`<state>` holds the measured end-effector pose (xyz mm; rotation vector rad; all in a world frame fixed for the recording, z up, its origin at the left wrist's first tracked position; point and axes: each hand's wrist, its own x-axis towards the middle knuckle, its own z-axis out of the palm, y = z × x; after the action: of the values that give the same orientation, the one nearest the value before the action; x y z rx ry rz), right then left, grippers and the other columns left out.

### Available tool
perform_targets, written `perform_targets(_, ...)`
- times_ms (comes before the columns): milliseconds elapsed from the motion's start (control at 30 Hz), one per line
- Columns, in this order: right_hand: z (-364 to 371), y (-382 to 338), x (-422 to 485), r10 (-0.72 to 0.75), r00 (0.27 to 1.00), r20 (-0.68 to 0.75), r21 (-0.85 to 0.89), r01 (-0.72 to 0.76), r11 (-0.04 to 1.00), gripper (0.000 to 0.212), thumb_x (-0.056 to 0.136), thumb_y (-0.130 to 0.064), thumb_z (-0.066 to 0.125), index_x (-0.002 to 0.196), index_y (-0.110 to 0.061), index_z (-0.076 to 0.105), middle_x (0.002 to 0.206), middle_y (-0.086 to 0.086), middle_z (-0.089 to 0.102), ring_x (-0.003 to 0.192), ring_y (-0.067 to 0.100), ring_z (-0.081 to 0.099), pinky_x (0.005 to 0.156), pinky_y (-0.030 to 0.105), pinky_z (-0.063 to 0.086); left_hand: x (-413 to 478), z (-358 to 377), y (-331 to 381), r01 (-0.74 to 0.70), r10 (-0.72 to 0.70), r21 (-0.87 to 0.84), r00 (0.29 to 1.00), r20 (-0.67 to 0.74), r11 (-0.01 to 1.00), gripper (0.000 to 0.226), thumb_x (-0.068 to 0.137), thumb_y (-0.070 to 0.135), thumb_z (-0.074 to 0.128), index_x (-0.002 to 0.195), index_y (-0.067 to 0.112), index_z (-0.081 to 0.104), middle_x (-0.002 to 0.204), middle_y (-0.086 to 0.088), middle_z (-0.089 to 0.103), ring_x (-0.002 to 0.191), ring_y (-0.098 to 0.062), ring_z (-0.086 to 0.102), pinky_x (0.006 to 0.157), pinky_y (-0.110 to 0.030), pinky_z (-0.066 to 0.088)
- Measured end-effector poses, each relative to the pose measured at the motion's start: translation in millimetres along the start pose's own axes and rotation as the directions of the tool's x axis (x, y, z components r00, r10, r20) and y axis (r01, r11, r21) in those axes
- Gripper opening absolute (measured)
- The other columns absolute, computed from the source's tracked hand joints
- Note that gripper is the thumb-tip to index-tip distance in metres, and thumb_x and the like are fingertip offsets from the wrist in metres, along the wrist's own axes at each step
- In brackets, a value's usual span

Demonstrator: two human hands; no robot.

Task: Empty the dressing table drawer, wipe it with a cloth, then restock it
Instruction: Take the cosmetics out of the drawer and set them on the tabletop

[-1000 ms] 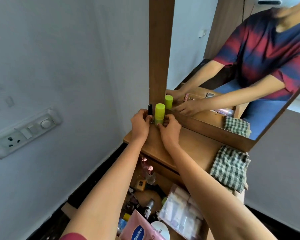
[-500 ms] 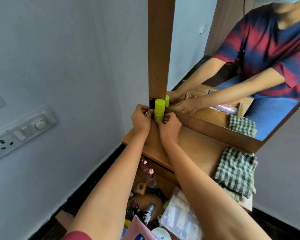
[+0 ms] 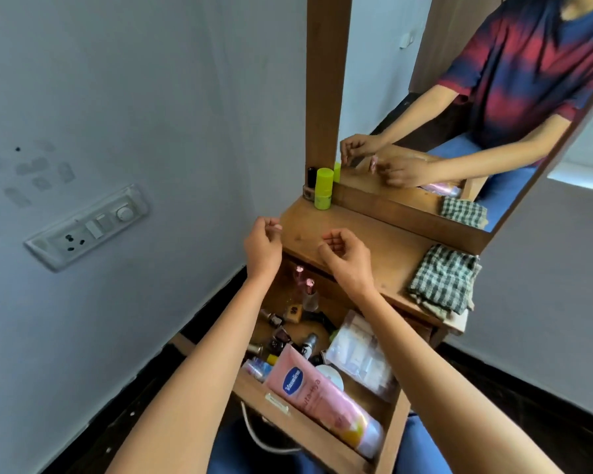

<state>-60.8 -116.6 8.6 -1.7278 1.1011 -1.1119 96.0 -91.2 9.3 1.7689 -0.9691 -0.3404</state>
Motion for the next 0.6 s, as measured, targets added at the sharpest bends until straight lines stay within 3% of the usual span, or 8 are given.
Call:
perform_targets(67,0,4,-30,-0.112,0.994,0.014,-0.074,0.113,0.991,0.008,0.087,-0.013,0.066,0.094,-0.013,0.062,0.085,-0.002,0.065,0.076,0.006,0.061,0.067,0.017,0.052,-19,-7,-12,0.028,-0.028,-0.009,1.0,0.011,1.0,0.011,0.095,0.013,0.054,0.104,0.011,0.06,0.093,0.004,0.061,0.087,-0.012,0.06,0.069,-0.016,0.04)
perform_targets(133,3,14,-55,-0.134,0.99,0.034,-0.182,0.138,0.974,0.012,0.086,-0.013,0.067,0.096,-0.012,0.06,0.088,-0.001,0.062,0.077,0.007,0.059,0.068,0.022,0.053,-36,-9,-24,0.073,-0.074,0.026,0.997,0.038,0.997,0.011,0.094,0.013,0.056,0.105,0.012,0.06,0.092,0.002,0.064,0.084,-0.011,0.06,0.07,-0.017,0.041)
perform_targets(300,18,38,-71,0.135,0.99,0.046,-0.409,-0.105,0.906,0.039,0.084,-0.024,0.072,0.117,-0.011,0.055,0.112,0.005,0.061,0.099,0.019,0.059,0.085,0.035,0.053,-54,0,-47,0.158,-0.182,0.113,0.95,0.254,0.981,0.032,0.085,0.007,0.066,0.116,0.01,0.058,0.111,-0.005,0.066,0.098,-0.015,0.063,0.086,-0.025,0.049)
perform_targets(433,30,42,-64,0.266,0.96,0.083,-0.409,-0.211,0.888,0.047,0.08,-0.021,0.076,0.12,-0.01,0.054,0.114,0.009,0.064,0.104,0.023,0.062,0.086,0.038,0.055,-52,11,-49,0.127,-0.173,0.169,0.938,0.301,0.978,0.039,0.08,0.008,0.071,0.117,0.012,0.059,0.112,-0.005,0.068,0.105,-0.018,0.064,0.094,-0.034,0.051)
perform_targets(600,39,49,-58,0.259,0.959,0.116,-0.372,-0.2,0.906,0.044,0.081,-0.01,0.073,0.122,-0.01,0.057,0.117,0.01,0.065,0.107,0.026,0.063,0.09,0.038,0.053,-50,17,-53,0.068,-0.151,0.213,0.904,0.4,0.975,0.043,0.082,0.009,0.07,0.122,0.014,0.057,0.116,-0.006,0.066,0.11,-0.019,0.061,0.089,-0.025,0.047)
